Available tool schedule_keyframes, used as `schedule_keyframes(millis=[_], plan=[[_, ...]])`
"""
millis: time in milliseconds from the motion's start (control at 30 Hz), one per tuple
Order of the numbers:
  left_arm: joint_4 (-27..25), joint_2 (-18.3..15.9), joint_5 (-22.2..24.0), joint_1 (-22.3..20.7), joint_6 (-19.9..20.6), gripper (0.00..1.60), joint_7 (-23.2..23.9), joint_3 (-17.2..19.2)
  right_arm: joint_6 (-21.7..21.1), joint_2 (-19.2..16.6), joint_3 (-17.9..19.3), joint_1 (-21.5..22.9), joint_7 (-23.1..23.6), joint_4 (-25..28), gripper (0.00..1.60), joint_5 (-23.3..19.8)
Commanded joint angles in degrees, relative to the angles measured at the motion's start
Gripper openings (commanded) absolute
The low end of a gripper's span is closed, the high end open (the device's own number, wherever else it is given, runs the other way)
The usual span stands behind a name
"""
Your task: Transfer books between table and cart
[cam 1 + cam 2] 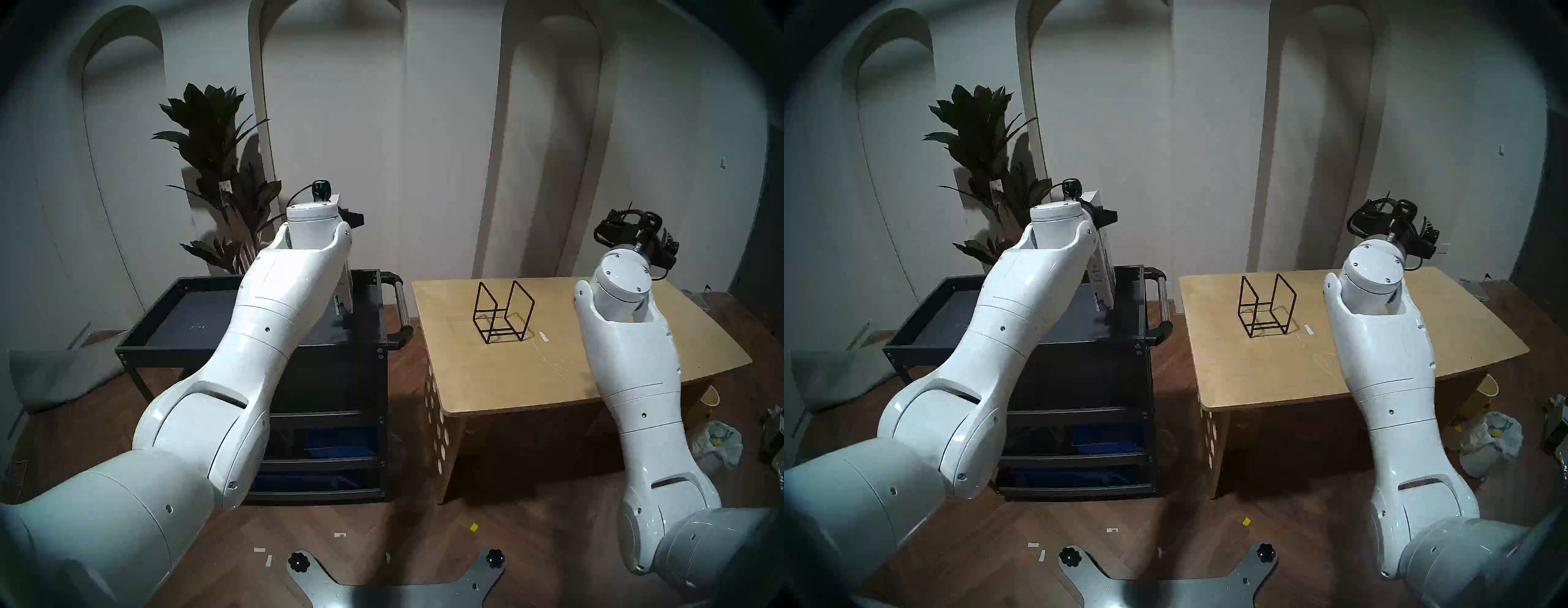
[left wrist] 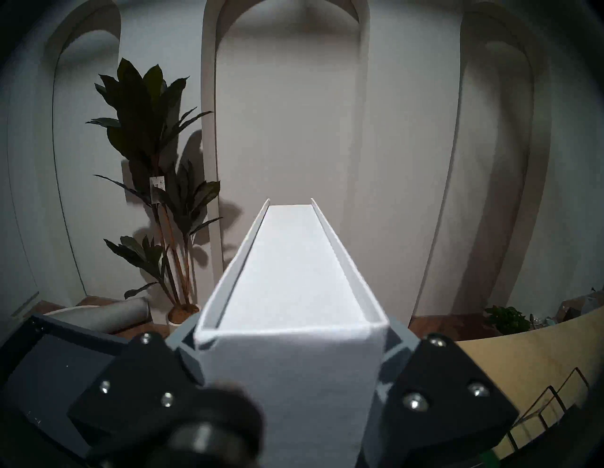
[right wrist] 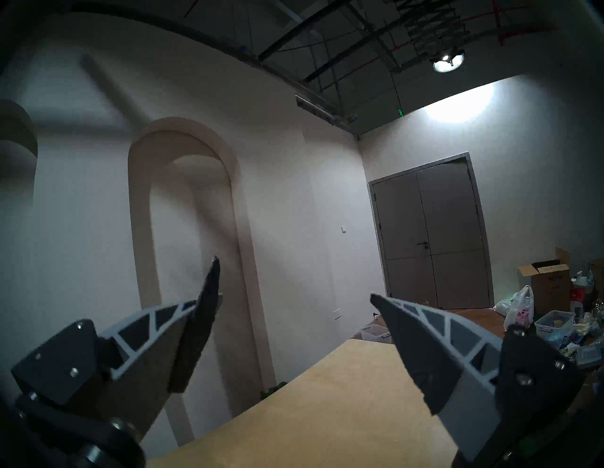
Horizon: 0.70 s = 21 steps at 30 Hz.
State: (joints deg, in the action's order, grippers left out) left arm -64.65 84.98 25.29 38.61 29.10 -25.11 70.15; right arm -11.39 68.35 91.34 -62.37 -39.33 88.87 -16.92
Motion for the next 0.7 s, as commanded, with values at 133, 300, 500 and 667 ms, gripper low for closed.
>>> schedule_keyframes(millis=[133,300,500,667], plan=[[-1.1,0.5,-3.7,2.6,-9.8,0.00,-1.8,-2.9,-3.4,-6.6,2.1,-2.5,10.9,1.7,1.60,-5.4],[-0.6,0.1,-5.5,3.7,-13.9,0.00,-2.6,-4.3,-5.4,-8.5,2.1,-3.9,15.7,2.6,1.60,-8.4],[0.9,-0.5,-7.7,4.4,-19.3,0.00,-3.4,-5.7,-8.1,-11.4,2.4,-6.0,22.3,3.7,1.60,-12.7],[3.3,-1.1,-8.5,3.4,-23.5,0.00,-2.6,-6.6,-10.4,-14.8,2.6,-7.6,27.5,4.8,1.60,-16.7]])
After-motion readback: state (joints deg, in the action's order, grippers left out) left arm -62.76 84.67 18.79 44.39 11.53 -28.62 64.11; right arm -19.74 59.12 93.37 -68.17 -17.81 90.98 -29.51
